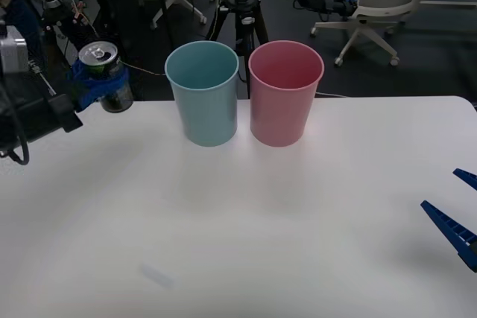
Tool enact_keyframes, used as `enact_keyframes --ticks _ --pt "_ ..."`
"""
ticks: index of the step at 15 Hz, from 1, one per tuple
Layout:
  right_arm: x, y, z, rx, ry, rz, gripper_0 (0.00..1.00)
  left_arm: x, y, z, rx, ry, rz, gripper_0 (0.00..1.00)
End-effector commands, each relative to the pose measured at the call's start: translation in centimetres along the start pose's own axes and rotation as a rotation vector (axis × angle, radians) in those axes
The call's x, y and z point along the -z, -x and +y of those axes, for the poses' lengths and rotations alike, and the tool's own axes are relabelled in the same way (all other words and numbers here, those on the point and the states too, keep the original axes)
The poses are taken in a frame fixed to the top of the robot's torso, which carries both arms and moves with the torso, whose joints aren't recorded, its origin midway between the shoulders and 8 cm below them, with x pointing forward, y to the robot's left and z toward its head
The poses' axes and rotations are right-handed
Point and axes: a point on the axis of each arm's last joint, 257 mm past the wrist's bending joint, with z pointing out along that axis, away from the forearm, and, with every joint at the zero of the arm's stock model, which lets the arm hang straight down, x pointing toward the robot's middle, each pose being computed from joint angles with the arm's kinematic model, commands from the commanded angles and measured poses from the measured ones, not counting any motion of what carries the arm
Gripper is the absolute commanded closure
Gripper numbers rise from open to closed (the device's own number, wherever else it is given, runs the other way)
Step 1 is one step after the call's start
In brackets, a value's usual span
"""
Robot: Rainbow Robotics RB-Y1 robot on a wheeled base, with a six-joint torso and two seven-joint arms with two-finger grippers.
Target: Grasp the object on the table and drop it into the matching bin: aluminum can to the light blue bin, PET bottle to the pink bin.
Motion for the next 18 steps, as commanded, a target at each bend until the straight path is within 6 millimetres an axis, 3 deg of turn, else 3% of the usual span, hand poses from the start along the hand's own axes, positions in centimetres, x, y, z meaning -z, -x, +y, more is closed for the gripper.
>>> enact_keyframes --ticks 1,7,11,14,18 --pt "0.0 0.0 0.0 0.000 0.000 0.000 0.00 -2.8 1.5 1.2 -0.001 -0.018 -0.014 1.00" --pt "0.0 0.0 0.0 0.000 0.000 0.000 0.00 -11.3 2.8 3.4 0.029 -0.051 -0.045 1.00" --pt "0.0 0.0 0.0 0.000 0.000 0.000 0.00 -16.1 1.5 4.3 0.006 -0.024 -0.038 1.00" --pt "0.0 0.0 0.0 0.000 0.000 0.000 0.00 -19.0 0.6 4.4 0.015 -0.007 -0.029 1.00" --pt "0.0 0.0 0.0 0.000 0.000 0.000 0.00 -21.5 -1.2 4.3 0.014 0.013 -0.001 1.00"
